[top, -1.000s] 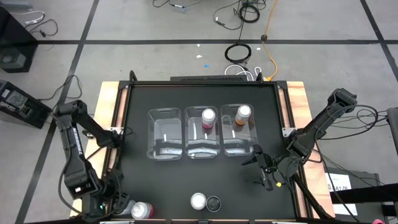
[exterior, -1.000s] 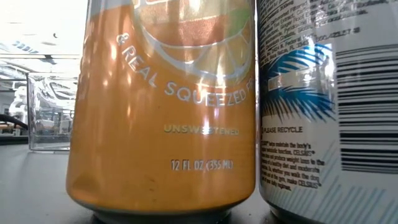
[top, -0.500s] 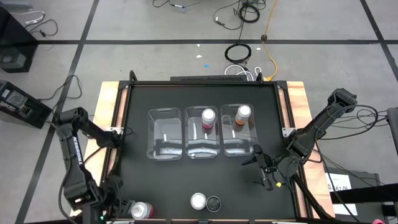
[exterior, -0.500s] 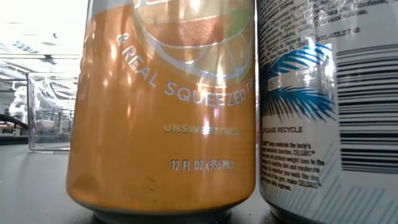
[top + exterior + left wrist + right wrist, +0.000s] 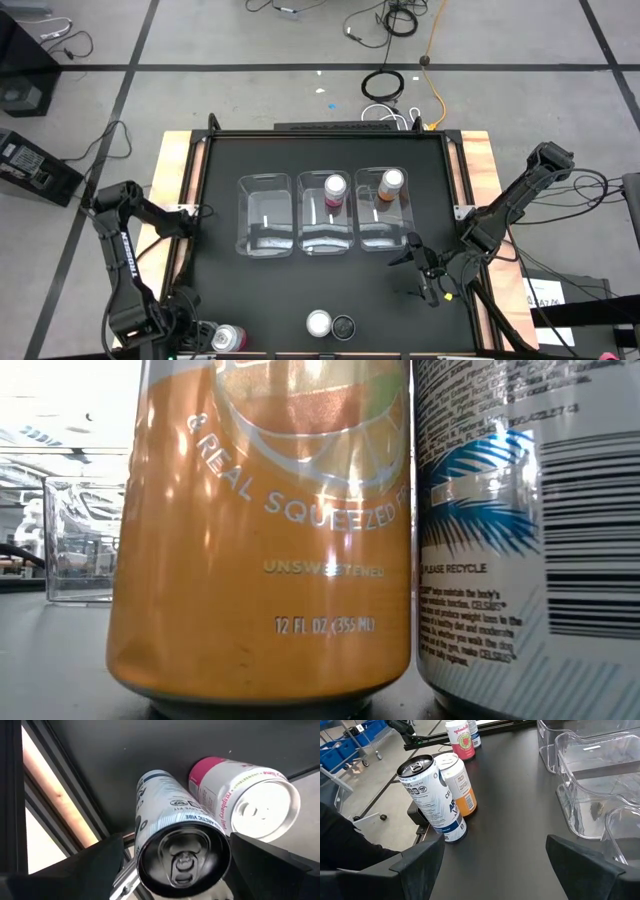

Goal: Sort soda cans
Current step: Put the left blue soda can into the left transparent bin

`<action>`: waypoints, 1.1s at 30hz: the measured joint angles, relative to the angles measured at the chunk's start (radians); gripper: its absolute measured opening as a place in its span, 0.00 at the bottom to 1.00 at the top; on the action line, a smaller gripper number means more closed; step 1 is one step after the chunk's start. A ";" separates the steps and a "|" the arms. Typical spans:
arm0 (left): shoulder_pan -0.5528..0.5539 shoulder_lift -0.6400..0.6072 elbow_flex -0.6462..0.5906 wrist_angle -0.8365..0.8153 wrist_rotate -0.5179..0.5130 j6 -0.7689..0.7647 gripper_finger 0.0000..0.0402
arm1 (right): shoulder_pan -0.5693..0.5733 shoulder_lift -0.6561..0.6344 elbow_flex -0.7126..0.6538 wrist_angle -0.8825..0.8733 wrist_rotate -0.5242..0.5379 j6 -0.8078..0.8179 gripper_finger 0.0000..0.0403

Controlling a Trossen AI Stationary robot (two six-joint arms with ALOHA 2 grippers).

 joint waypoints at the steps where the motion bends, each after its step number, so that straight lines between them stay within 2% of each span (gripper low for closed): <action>1: 0.000 0.002 0.000 -0.004 0.000 0.000 0.93 | 0.000 0.000 0.000 0.000 0.000 0.000 0.85; 18: 0.000 0.023 -0.030 0.001 0.000 0.011 0.93 | 0.000 0.000 0.000 0.024 0.000 0.000 0.85; 26: -0.001 0.026 -0.031 0.003 0.002 0.061 0.93 | 0.000 0.000 0.000 0.038 -0.021 -0.005 0.85; 29: -0.004 0.026 -0.031 0.004 0.025 0.061 0.90 | 0.000 0.000 0.000 0.038 -0.022 -0.005 0.85; 33: -0.007 0.026 -0.031 0.005 0.050 0.062 0.81 | 0.000 0.000 0.000 0.037 -0.023 -0.005 0.85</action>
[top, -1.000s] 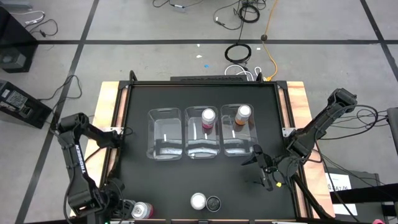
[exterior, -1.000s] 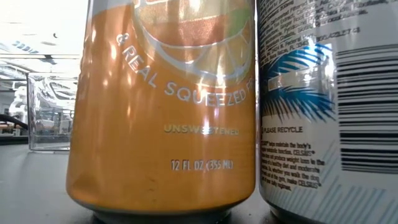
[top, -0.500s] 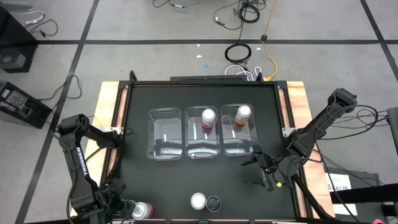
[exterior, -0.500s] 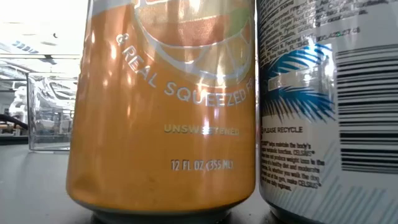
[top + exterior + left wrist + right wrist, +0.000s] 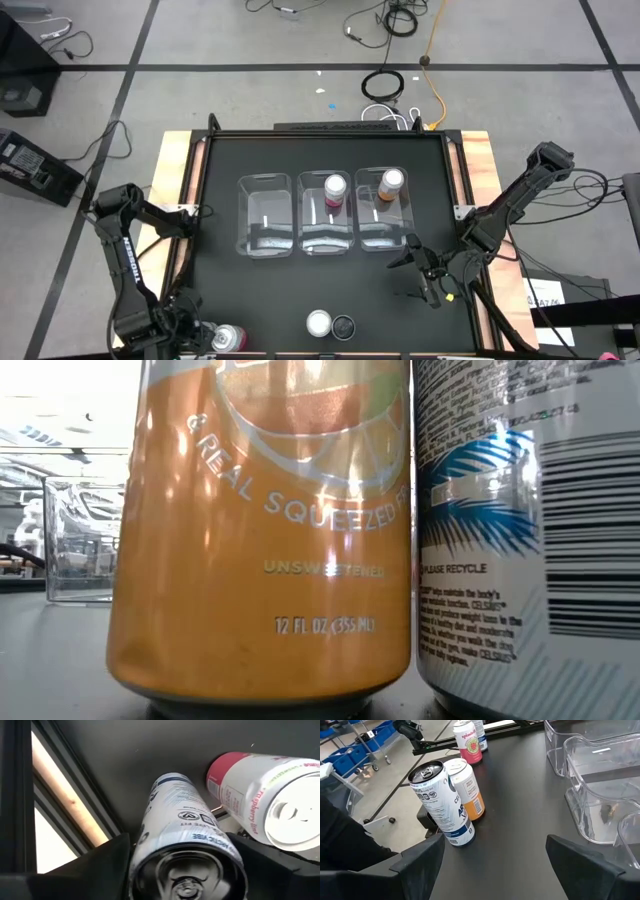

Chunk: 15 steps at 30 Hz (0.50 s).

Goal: Sort soda cans
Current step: Put the left blue soda can into the left transparent bin

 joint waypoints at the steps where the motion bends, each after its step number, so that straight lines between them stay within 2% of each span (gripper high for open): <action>1: -0.001 0.000 0.000 -0.001 0.002 0.000 0.79 | 0.000 0.000 0.000 0.000 0.000 0.000 0.85; 6: -0.003 0.000 0.000 0.000 0.003 0.000 0.70 | 0.000 0.000 0.000 0.000 0.000 0.000 0.85; 15: -0.003 0.000 0.000 -0.001 0.004 0.001 0.71 | 0.000 0.000 0.000 -0.001 0.000 -0.014 0.85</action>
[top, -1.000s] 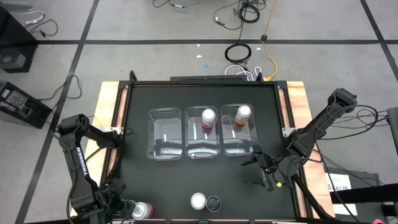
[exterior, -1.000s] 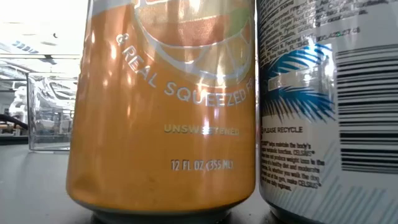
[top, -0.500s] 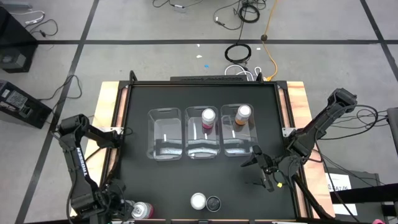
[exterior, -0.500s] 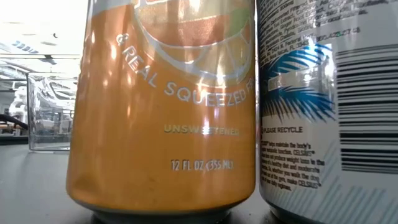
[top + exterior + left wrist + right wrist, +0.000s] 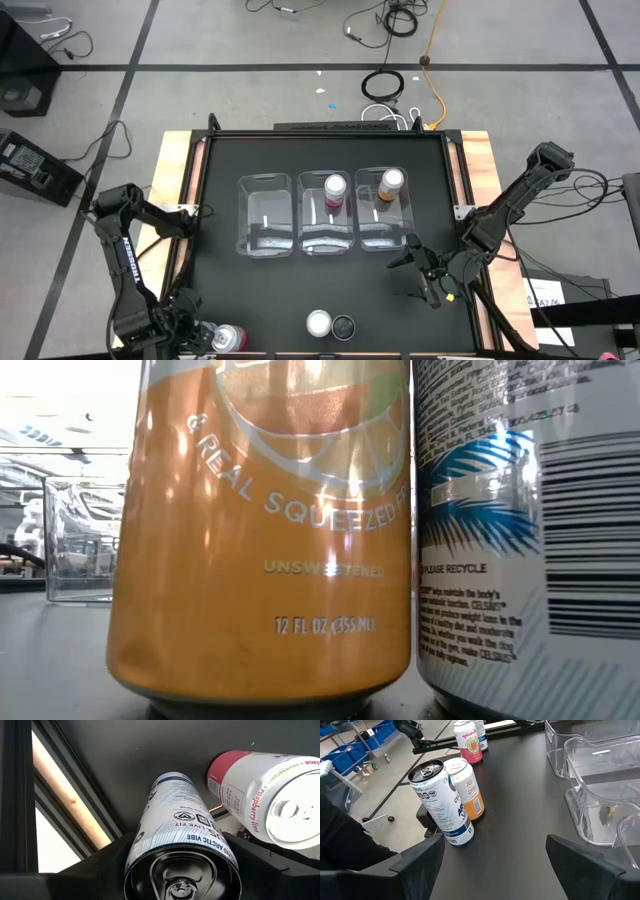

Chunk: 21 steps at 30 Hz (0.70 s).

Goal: Sort soda cans
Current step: Put the left blue soda can into the left transparent bin

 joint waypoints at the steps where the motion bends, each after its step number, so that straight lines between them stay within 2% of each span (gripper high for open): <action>1: 0.000 0.000 0.000 0.000 0.003 0.000 0.71 | 0.000 0.000 0.000 0.000 0.000 -0.002 0.85; 9: 0.000 -0.061 -0.002 -0.056 0.038 0.000 0.71 | 0.000 0.000 0.000 0.000 0.000 -0.009 0.85; 15: 0.007 -0.171 -0.002 -0.218 0.037 -0.010 0.71 | 0.000 0.000 0.000 0.000 0.000 -0.011 0.85; 21: 0.063 -0.298 -0.002 -0.379 0.005 0.024 0.71 | 0.000 0.000 0.000 0.006 0.000 -0.011 0.85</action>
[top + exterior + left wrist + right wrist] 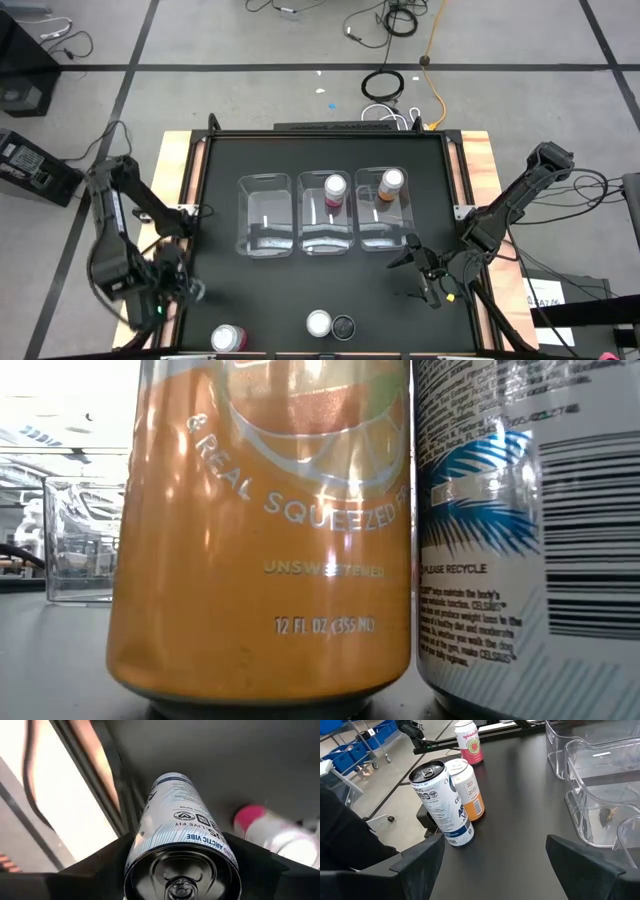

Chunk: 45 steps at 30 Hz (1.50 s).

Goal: Sort soda cans
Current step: Put the left blue soda can into the left transparent bin

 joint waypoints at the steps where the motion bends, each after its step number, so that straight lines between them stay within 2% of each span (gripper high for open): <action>1: 0.014 -0.020 0.000 -0.017 -0.021 0.019 0.71 | 0.000 0.000 0.000 0.000 0.000 0.000 0.85; 7: 0.135 -0.146 0.001 -0.012 -0.218 0.196 0.71 | 0.000 0.000 0.000 0.000 0.011 0.000 0.85; 11: 0.239 -0.211 0.001 -0.010 -0.319 0.356 0.71 | 0.000 0.000 0.000 0.001 0.056 0.000 0.85; 21: 0.574 -0.336 0.001 -0.012 -0.439 0.791 0.71 | -0.003 0.000 0.000 0.011 0.092 0.004 0.85; 28: 0.840 -0.335 0.001 -0.003 -0.417 1.145 0.71 | -0.015 0.000 0.000 0.017 0.116 0.039 0.85; 34: 1.080 -0.252 0.001 0.128 -0.283 1.542 0.71 | -0.037 0.000 0.000 0.018 0.116 0.085 0.85; 38: 1.228 -0.163 0.001 0.148 -0.184 1.774 0.71 | -0.047 0.000 0.000 0.033 0.128 0.087 0.85; 45: 1.372 -0.020 0.001 0.185 -0.092 2.057 0.71 | -0.047 0.000 0.000 0.069 0.158 0.085 0.85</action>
